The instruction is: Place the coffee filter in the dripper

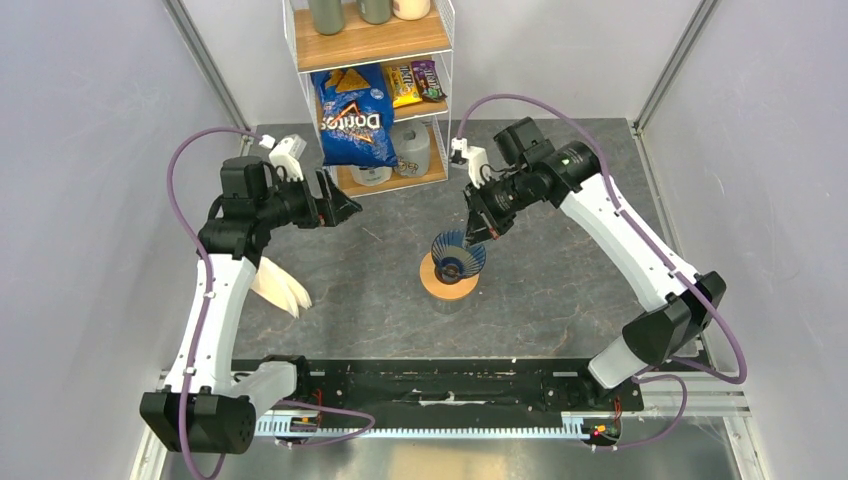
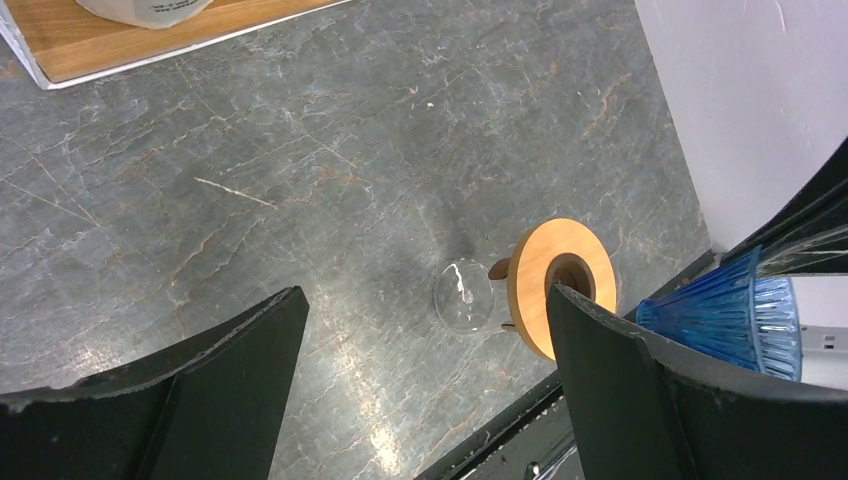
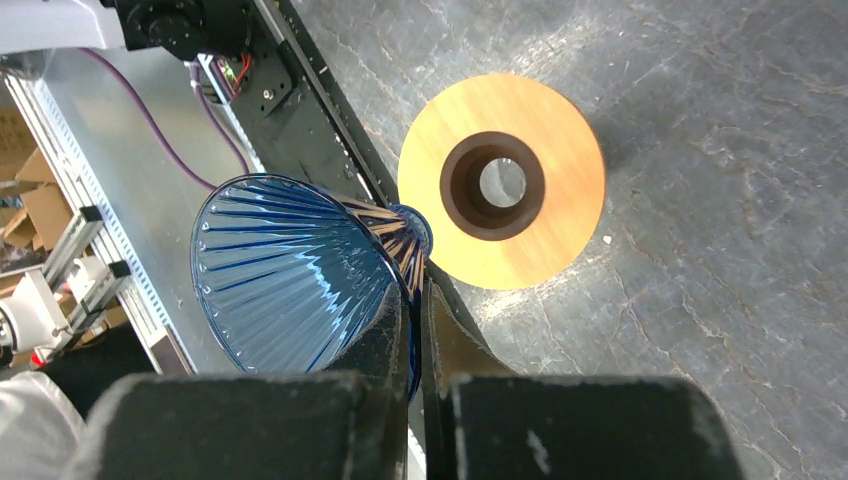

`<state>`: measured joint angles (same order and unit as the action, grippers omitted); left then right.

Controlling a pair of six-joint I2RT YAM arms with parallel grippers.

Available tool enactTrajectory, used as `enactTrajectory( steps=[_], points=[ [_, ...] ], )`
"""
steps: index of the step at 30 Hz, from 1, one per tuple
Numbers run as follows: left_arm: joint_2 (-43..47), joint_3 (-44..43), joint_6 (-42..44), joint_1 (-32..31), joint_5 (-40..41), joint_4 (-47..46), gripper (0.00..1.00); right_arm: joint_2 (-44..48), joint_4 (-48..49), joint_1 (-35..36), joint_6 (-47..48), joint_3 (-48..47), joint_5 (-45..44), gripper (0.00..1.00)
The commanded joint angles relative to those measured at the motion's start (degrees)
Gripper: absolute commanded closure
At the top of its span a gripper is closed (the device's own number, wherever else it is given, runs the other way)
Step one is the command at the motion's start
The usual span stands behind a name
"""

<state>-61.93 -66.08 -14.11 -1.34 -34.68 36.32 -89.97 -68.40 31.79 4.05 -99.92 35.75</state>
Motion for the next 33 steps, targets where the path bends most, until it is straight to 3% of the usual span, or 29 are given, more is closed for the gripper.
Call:
enactTrajectory(
  steps=[1, 33],
  points=[
    [1.83, 0.95, -1.17, 0.22, -2.15, -0.27, 0.03, 0.13, 1.80, 1.27, 1.99, 1.61, -0.31, 1.00],
    [0.97, -0.19, -0.22, 0.20, -3.16, 2.49, 0.02, -4.40, 7.65, 1.52, 2.38, 5.48, -3.32, 1.00]
  ],
)
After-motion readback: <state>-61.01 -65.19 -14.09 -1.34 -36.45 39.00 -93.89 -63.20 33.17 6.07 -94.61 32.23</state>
